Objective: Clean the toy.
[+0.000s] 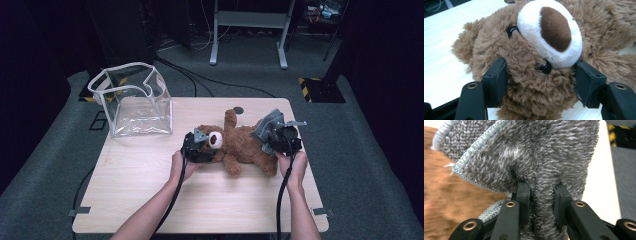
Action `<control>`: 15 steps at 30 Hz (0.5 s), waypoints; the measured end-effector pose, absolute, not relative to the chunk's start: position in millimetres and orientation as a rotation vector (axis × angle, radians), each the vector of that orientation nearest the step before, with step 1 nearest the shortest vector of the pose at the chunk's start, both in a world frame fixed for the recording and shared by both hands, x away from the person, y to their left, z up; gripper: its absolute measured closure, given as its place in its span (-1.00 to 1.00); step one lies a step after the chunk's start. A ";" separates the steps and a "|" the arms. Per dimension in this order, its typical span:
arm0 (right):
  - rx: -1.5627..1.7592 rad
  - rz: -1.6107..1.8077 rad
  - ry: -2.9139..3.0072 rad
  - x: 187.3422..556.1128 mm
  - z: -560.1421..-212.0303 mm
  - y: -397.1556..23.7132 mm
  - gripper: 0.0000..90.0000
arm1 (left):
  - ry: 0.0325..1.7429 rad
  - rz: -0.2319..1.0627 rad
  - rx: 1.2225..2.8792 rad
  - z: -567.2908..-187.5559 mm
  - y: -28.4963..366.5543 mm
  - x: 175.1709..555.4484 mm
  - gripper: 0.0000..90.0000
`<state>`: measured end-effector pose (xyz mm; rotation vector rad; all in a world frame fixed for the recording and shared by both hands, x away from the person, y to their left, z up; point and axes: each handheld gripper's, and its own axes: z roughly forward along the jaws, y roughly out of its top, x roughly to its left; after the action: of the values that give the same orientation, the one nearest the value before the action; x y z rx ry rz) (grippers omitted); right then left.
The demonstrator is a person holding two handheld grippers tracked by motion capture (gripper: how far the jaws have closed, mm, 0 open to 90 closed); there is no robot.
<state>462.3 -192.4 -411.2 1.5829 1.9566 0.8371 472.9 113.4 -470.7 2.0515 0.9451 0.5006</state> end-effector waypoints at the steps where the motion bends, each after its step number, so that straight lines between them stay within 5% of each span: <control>1: 1.575 0.845 1.972 462.9 -409.9 -188.3 0.59 | 0.945 0.495 2.055 -470.4 113.7 474.0 -0.25; 15: 1.745 0.636 2.026 489.0 -461.5 -198.8 0.59 | 0.943 0.453 2.078 -471.6 114.8 479.5 -0.24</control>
<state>489.0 -198.8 -461.5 1.7448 2.0264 0.6361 479.5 114.8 -471.6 2.0784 0.9426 0.4529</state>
